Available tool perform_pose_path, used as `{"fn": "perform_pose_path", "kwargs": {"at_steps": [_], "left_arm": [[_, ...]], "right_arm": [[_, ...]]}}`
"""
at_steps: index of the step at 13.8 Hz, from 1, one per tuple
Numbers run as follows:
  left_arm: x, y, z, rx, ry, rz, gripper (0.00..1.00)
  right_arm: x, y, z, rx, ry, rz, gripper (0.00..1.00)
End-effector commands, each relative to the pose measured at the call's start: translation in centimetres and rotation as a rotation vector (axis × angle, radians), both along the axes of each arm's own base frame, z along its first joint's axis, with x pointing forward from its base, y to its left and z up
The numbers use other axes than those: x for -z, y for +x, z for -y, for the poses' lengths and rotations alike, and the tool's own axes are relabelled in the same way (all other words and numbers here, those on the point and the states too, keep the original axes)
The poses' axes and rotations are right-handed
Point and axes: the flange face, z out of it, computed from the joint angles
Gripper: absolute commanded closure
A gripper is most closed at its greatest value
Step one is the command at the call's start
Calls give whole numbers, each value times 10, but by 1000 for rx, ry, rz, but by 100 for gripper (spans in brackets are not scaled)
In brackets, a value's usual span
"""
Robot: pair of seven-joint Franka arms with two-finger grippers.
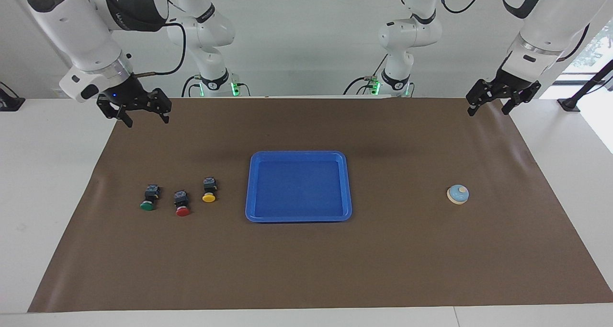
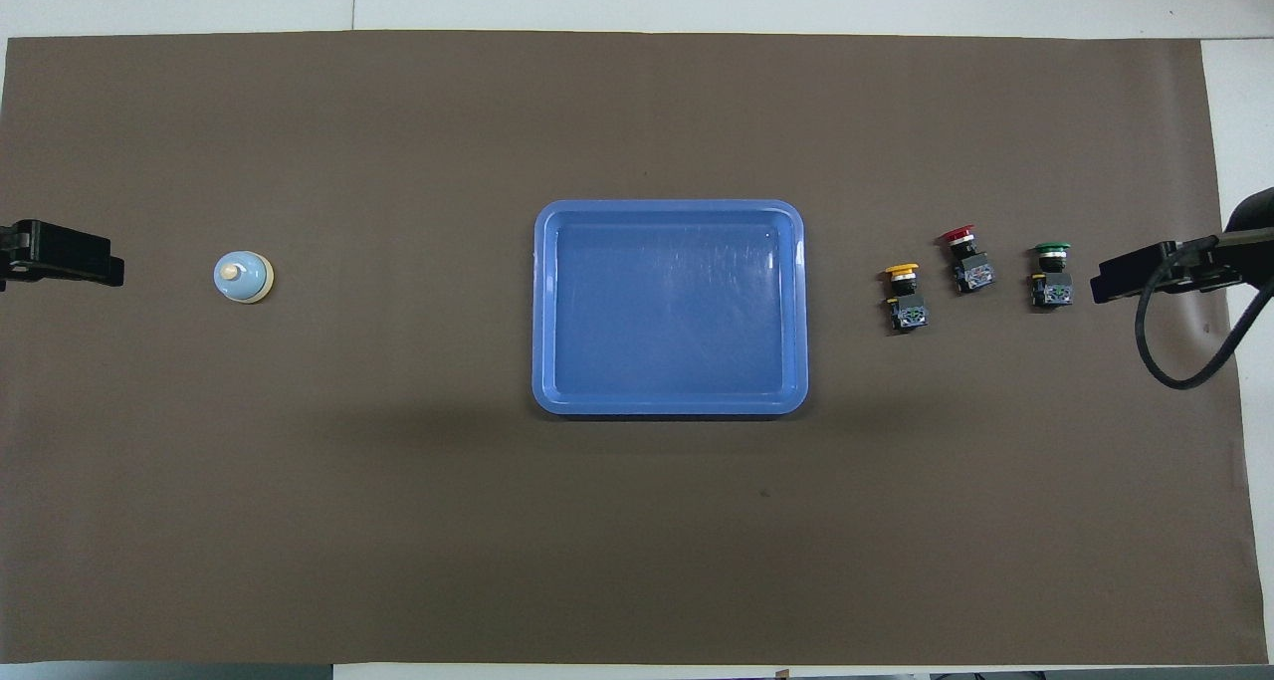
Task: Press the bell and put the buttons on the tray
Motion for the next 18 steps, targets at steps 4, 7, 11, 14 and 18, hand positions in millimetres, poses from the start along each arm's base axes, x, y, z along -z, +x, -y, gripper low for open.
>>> {"fn": "perform_pose_path", "kwargs": {"at_steps": [4, 7, 11, 14, 18], "left_arm": [[-1, -1, -3, -14, 1, 11, 0], [1, -2, 3, -5, 1, 4, 0], [13, -3, -5, -19, 5, 18, 100], [40, 5, -25, -46, 4, 5, 100], [120, 25, -35, -64, -2, 60, 100]], "right_arm": [[-2, -4, 3, 12, -13, -9, 0], [-2, -4, 2, 10, -13, -9, 0], [-2, -4, 3, 12, -13, -9, 0], [-1, -4, 2, 12, -13, -11, 0], [-2, -4, 10, 26, -12, -5, 0]]}}
